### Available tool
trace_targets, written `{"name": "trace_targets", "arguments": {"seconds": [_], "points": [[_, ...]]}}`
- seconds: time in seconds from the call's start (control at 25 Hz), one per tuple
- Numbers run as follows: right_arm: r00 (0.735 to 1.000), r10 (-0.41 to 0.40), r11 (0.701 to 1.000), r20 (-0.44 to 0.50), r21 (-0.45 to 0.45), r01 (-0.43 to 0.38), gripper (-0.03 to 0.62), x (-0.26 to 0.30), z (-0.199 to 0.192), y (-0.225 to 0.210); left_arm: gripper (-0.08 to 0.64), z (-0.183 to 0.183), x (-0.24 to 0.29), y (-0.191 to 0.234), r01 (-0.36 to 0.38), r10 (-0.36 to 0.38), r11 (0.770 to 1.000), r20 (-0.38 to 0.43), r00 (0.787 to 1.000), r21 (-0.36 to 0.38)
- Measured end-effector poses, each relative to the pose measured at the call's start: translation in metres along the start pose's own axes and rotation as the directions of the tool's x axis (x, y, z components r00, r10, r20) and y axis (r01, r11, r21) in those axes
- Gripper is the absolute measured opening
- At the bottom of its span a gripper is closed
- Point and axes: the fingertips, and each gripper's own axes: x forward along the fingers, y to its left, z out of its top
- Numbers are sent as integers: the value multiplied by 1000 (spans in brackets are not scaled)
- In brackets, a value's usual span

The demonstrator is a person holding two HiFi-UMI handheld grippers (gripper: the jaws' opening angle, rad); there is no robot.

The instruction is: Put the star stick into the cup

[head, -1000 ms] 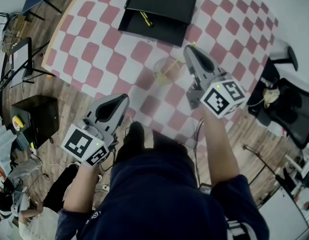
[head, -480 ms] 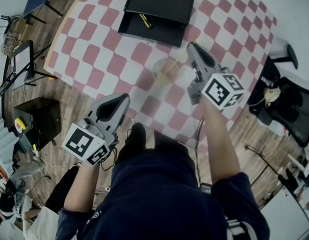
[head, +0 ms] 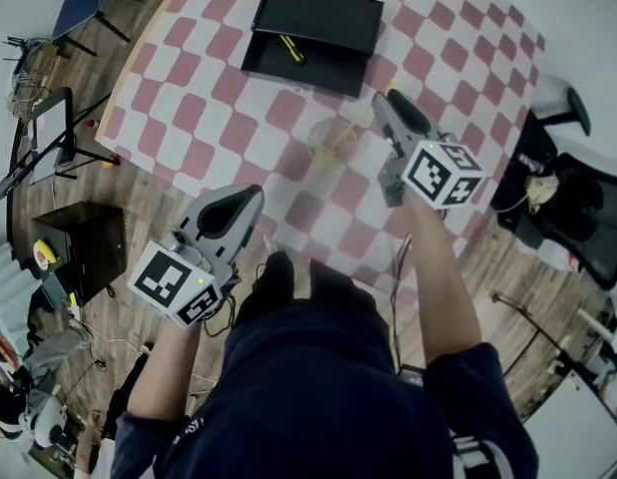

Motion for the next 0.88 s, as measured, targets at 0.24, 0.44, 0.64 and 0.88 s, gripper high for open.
{"name": "trace_targets", "arguments": {"seconds": [0.24, 0.44, 0.64, 0.88], "points": [[999, -13, 1000, 38, 7, 13, 118, -27, 10, 11, 31, 12, -8, -11, 25, -26, 999, 28, 999, 33], [997, 2, 1000, 75, -26, 0, 114, -58, 26, 35, 31, 28, -16, -26, 53, -58, 996, 65, 996, 69], [993, 17, 998, 119, -59, -10, 103, -94, 40, 67, 31, 41, -27, -42, 85, -95, 991, 95, 991, 106], [986, 50, 993, 160, -113, -32, 89, -136, 51, 110, 31, 56, -45, -61, 116, -136, 981, 127, 983, 154]]}}
